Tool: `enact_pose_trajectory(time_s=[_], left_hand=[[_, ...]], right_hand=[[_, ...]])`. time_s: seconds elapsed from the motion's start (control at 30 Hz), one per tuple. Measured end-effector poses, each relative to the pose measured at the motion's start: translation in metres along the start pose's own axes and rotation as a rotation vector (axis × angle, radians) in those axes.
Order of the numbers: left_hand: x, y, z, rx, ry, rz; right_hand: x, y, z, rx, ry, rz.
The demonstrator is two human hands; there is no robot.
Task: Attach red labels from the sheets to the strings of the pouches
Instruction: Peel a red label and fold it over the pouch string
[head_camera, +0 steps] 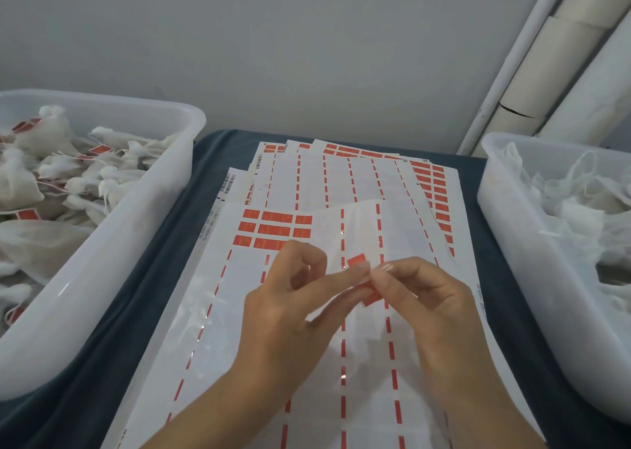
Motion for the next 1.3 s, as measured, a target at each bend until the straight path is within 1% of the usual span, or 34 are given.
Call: enact_pose_trajectory(time_s=[0.13,0.2,0.23,0.3,0.37,0.4,0.47,0.57,0.67,0.83,1.3], left_hand=[[0.001,-0.003,0.001,-0.078,0.098,0.015],[0.003,-0.002,0.003,-0.152,0.165,0.058],[0.005,-0.001,0.006,-0.237,0.227,0.079],[0.008,0.002,0.016,-0.499,0.421,0.119],[0.013,0.006,0.024,-0.722,0.634,0.133],[0.015,0.008,0.027,-0.802,0.723,0.123],[0.015,0.009,0.030,-0.898,0.831,0.088],[0.018,0.011,0.029,-0.916,0.902,0.087],[0.020,0.011,0.027,-0.901,0.952,0.115],[0.021,0.011,0.025,-0.914,1.019,0.140],[0.021,0.013,0.022,-0.936,0.957,0.160]], right_hand=[[-0.003,0.001,0.008,-0.156,0.247,-0.026],[-0.007,0.002,0.011,-0.204,0.269,-0.063],[-0.010,0.002,0.012,-0.187,0.216,-0.099],[-0.015,0.002,0.009,-0.108,0.054,-0.147],[-0.012,0.002,0.005,-0.050,-0.028,-0.144],[-0.008,0.003,0.003,-0.028,-0.046,-0.125],[0.001,0.004,-0.001,0.007,-0.066,-0.077],[0.010,0.006,-0.005,0.049,-0.097,-0.014],[0.008,0.006,-0.009,0.093,-0.132,-0.012],[0.008,0.005,-0.010,0.110,-0.227,-0.003],[0.004,0.004,-0.009,0.055,-0.177,-0.018]])
Point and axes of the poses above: each hand's wrist, its own y-axis away from the middle knuckle, its own x-axis out of the palm, z = x × y, the point moved 6 cm from there along -y, towards the middle knuckle, and after that the axes turned 4 degrees about -x, right-handed, at the moved point
